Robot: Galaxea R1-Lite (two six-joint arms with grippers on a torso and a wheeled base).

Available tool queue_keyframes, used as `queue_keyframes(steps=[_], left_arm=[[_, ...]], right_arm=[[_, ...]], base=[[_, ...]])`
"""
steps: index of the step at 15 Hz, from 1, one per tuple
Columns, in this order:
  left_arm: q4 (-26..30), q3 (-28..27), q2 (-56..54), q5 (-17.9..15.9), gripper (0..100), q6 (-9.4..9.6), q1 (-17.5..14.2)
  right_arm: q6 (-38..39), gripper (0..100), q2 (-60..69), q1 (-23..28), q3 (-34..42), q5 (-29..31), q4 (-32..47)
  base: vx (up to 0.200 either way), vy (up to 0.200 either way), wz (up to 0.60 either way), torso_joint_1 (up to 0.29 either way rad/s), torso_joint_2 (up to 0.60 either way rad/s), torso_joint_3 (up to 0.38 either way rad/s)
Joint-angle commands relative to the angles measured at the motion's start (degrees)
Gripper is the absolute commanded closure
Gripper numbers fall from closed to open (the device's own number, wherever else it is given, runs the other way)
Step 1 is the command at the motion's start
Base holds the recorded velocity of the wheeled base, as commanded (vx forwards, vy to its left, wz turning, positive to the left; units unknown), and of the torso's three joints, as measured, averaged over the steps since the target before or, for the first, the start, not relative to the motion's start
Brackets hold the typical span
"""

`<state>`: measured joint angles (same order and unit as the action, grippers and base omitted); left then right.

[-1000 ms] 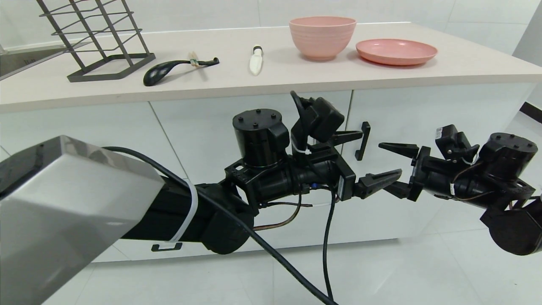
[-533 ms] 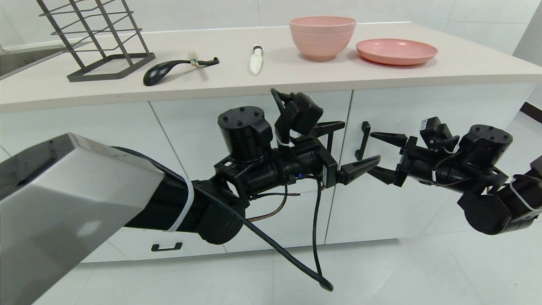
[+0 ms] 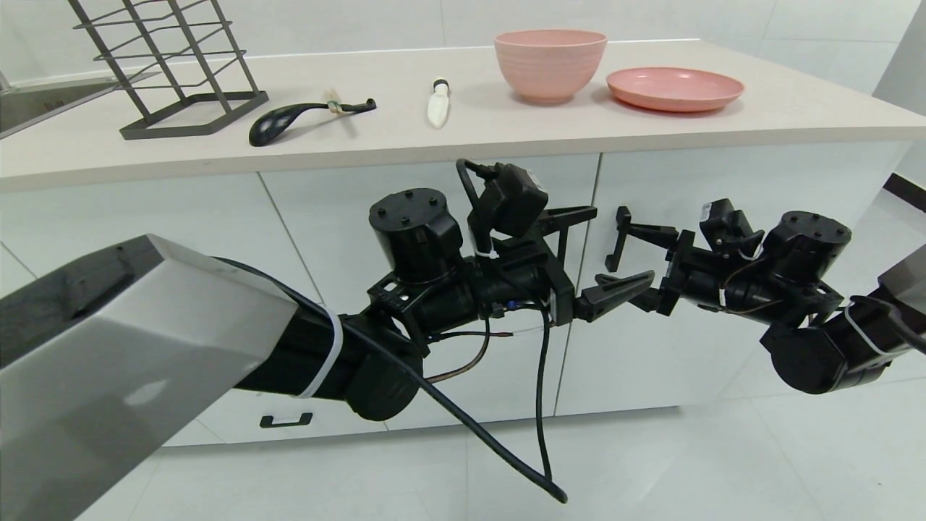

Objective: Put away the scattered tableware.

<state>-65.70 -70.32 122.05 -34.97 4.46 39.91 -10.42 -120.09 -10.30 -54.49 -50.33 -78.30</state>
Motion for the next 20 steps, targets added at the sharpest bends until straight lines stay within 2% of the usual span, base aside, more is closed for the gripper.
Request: queue_keyframes(steps=[1, 3, 6, 8, 10, 15, 17, 20], left_arm=[[0.2, 0.0, -0.6, 0.1, 0, 0.02, 0.1], [0.7, -0.2, -0.8, 0.4, 0, -0.07, 0.0], [1.0, -0.6, -0.8, 1.4, 0, -1.74, 0.0], [1.7, -1.8, -0.5, 2.3, 0, -1.91, -0.1], [2.9, -3.2, -0.2, 3.2, 0, -2.00, -0.1], [3.6, -4.2, 0.9, 3.2, 0, -1.91, 0.5], [3.4, -4.7, 1.2, 3.2, 0, -1.91, 1.8], [3.4, -5.0, 1.7, 4.9, 0, -1.91, 6.0]], right_arm=[[0.6, 0, 0.2, -2.2, 0.7, -1.9, -0.4], [0.7, 0, 0.1, -2.2, 0.7, -2.0, -0.5], [0.7, 0, 0.4, -1.9, 1.3, -3.3, -0.6], [0.8, 0, 0.9, -2.0, 1.9, -5.0, -0.6], [1.6, 0, 2.7, -1.5, 5.7, -11.3, -1.0], [1.5, 0, 9.8, 0.1, 14.9, -14.3, -1.5], [1.4, 0, 13.7, 0.2, 19.5, -15.8, -1.5], [1.3, 0, 18.8, 0.3, 26.5, -17.0, -1.5]], base=[[0.000, 0.000, 0.00, 0.000, 0.00, 0.000], [0.000, 0.000, 0.00, 0.000, 0.00, 0.000], [0.000, 0.000, 0.00, 0.000, 0.00, 0.000], [0.000, 0.000, 0.00, 0.000, 0.00, 0.000], [0.000, 0.000, 0.00, 0.000, 0.00, 0.000], [0.000, 0.000, 0.00, 0.000, 0.00, 0.000], [0.000, 0.000, 0.00, 0.000, 0.00, 0.000], [0.000, 0.000, 0.00, 0.000, 0.00, 0.000]])
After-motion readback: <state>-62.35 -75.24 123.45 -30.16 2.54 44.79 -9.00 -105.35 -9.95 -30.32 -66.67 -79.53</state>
